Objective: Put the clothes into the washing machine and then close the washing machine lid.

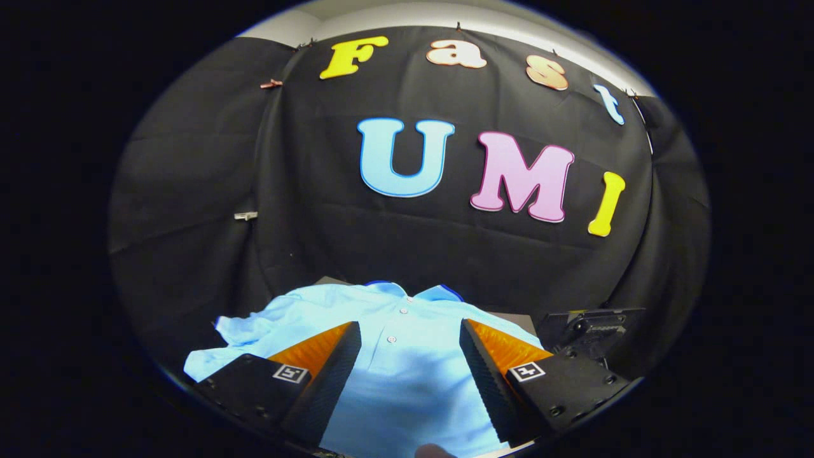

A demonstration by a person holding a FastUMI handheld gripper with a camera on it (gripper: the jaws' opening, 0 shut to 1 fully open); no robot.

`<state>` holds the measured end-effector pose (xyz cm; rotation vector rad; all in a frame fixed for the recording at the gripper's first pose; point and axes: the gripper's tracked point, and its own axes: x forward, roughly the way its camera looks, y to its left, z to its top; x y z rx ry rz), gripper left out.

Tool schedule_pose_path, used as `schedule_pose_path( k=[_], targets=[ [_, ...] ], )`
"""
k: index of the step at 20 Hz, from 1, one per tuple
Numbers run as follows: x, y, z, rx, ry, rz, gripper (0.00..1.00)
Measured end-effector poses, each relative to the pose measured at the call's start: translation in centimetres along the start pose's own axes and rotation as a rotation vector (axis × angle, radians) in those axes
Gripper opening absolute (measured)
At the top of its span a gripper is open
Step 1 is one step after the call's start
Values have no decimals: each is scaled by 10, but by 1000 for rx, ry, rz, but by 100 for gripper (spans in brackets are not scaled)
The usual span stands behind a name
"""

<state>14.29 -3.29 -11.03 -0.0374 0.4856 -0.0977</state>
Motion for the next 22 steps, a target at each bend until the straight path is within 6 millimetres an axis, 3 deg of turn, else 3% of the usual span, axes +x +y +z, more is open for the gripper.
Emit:
schedule_pose_path(
  k=[5,7,8,9,15,19,21,22],
  targets=[
    [44,8,-40,63,240,7,98],
    [45,18,-85,62,446,30,98],
    [51,19,-66,66,357,28,98],
    [55,21,-74,61,392,33,98],
    [53,20,-74,36,351,99,91],
    [49,22,-74,36,356,152,30],
    [52,21,-70,5,333,183,30],
    [49,18,-68,9,343,181,6]
  ],
)
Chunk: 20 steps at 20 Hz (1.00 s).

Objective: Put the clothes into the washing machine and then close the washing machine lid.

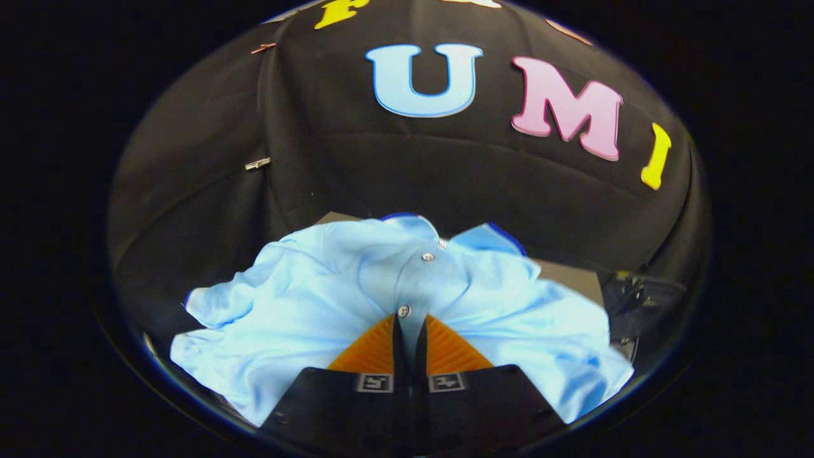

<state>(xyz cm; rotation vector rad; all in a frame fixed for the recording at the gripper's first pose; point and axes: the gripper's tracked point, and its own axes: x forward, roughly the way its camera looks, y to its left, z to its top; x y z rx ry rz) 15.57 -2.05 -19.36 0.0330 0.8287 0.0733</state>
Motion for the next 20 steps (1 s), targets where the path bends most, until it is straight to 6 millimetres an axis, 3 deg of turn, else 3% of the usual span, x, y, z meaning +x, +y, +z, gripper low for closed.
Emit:
schedule_pose_path(
  k=[10,17,20],
  targets=[
    [0,2,0,-18,-30,4,5],
    [-24,0,11,10,-55,46,5],
    [-33,-11,13,-18,-81,45,5]
  ],
)
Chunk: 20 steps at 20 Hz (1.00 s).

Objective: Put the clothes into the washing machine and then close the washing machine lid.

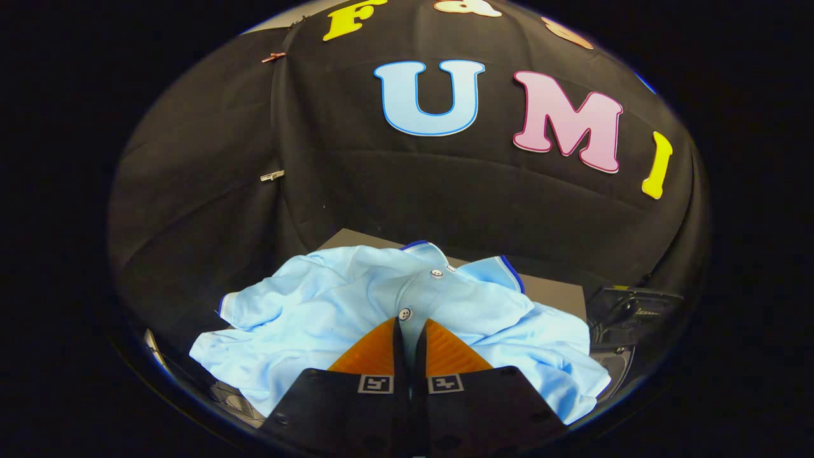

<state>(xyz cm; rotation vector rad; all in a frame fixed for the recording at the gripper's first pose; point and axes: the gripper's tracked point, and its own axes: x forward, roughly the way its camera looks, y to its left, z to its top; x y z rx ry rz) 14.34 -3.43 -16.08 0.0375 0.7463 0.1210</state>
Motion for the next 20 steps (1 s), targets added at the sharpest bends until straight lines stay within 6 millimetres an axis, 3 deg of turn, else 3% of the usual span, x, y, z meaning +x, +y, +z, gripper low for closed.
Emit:
schedule_pose_path(
  k=[8,20],
  targets=[
    [-24,-24,-6,6,-9,77,5],
    [-56,-95,-10,93,1,158,5]
  ],
)
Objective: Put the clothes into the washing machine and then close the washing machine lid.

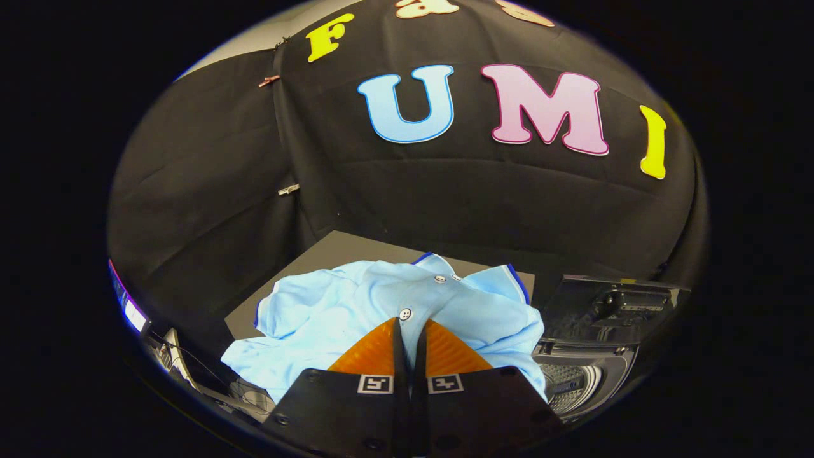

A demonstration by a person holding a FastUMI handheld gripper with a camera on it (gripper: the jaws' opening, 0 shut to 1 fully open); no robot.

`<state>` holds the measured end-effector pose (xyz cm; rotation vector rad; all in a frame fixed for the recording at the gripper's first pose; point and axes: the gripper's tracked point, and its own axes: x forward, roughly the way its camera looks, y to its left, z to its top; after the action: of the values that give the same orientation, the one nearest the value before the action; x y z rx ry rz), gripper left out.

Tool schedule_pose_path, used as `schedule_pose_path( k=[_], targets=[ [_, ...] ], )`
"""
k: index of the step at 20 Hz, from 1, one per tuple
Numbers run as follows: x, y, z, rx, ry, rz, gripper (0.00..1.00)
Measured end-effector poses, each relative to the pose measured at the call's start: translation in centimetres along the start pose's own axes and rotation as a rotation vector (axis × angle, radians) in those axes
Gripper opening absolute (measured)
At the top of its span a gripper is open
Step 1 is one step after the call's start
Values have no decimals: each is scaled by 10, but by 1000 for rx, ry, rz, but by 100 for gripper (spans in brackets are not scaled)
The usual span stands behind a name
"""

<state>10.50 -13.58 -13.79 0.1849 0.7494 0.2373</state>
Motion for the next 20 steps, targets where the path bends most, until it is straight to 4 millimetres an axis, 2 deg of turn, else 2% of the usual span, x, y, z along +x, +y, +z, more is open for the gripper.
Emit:
schedule_pose_path(
  k=[6,11,20],
  targets=[
    [-26,-32,-1,15,-28,2,5],
    [-50,-70,-3,77,-39,-5,5],
    [-100,-194,10,137,-106,-92,5]
  ],
)
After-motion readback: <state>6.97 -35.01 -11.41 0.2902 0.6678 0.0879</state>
